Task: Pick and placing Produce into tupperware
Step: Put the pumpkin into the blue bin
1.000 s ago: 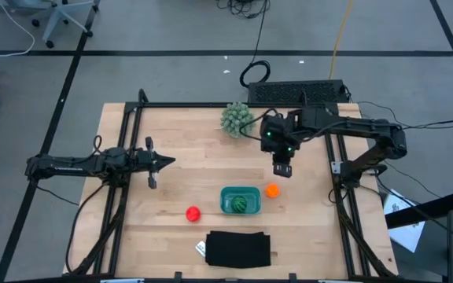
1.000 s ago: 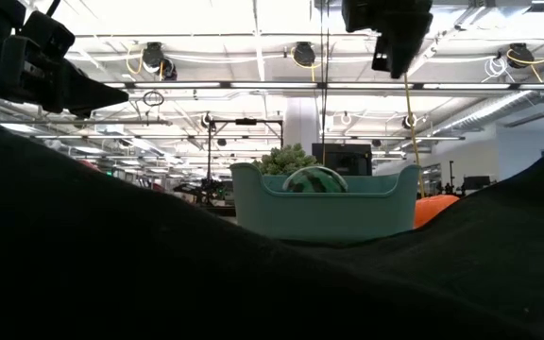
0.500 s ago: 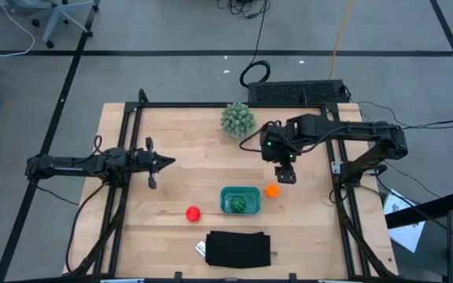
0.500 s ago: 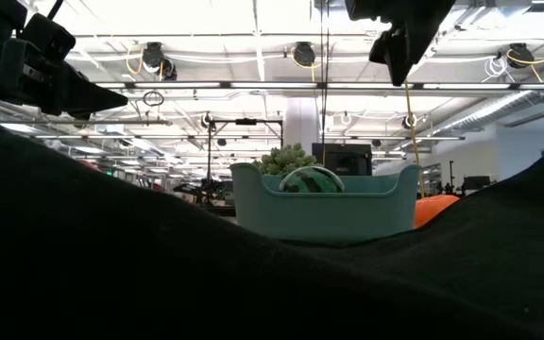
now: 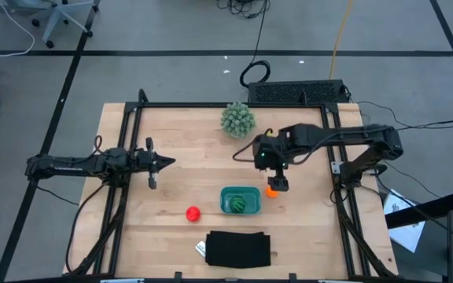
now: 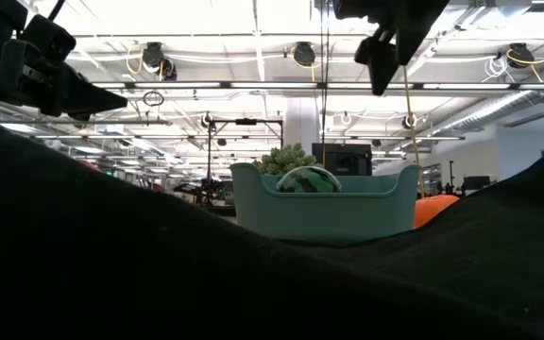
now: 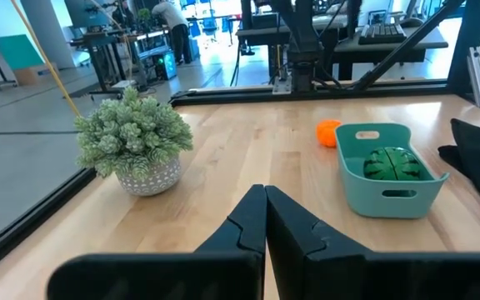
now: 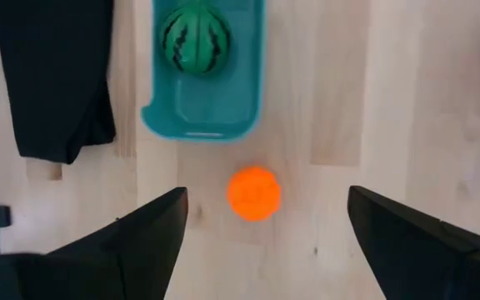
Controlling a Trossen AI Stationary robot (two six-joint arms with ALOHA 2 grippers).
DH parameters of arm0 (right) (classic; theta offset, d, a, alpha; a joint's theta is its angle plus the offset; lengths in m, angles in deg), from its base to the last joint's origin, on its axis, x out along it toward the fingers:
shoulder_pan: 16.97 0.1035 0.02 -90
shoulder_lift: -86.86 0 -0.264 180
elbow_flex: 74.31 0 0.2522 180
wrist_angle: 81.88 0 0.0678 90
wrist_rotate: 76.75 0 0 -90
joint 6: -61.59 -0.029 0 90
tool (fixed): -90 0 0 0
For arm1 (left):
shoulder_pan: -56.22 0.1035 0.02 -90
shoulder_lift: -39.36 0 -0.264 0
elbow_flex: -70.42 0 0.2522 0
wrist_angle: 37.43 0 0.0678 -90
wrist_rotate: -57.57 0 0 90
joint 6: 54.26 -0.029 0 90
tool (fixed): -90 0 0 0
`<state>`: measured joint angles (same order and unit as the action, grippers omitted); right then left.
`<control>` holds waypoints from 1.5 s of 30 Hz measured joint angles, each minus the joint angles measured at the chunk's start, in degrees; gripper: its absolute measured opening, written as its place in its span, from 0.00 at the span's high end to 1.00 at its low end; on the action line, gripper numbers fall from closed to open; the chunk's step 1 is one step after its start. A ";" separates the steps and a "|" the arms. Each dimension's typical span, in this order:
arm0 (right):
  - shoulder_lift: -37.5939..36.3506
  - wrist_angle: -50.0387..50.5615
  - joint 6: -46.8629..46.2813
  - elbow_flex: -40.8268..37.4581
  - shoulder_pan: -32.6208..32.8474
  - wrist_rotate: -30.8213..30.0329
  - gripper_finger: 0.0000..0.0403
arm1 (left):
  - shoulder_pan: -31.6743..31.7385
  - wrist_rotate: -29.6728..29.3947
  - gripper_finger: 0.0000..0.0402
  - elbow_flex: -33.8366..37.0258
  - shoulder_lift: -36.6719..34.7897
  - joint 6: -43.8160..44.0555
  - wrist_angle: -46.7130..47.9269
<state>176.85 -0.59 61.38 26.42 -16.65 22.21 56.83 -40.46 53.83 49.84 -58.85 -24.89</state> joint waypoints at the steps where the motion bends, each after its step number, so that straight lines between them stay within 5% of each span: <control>1: 0.34 -0.56 0.11 -0.33 0.41 0.01 0.20 | 0.00 0.05 0.99 0.00 0.00 0.20 0.12; 45: 1.80 -23.80 -6.66 -27.33 1.31 4.88 0.11 | 0.00 0.48 0.99 0.00 0.00 2.12 2.17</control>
<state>178.65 -24.39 54.72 -0.91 -15.34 27.10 56.83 -39.98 53.83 49.84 -56.74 -22.72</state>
